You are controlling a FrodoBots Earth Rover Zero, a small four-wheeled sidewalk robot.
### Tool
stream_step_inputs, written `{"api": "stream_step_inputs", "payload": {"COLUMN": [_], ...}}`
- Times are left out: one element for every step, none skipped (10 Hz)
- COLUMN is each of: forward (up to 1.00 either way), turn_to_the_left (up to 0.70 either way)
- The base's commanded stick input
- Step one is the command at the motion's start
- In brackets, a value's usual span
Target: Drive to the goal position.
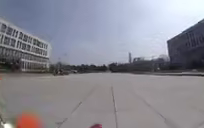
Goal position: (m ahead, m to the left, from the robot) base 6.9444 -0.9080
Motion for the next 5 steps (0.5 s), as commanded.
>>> {"api": "stream_step_inputs", "payload": {"forward": [1.0, 1.0, 1.0, 1.0, 1.0], "turn_to_the_left": [0.0, 0.0, 0.0, 0.0, 0.0]}}
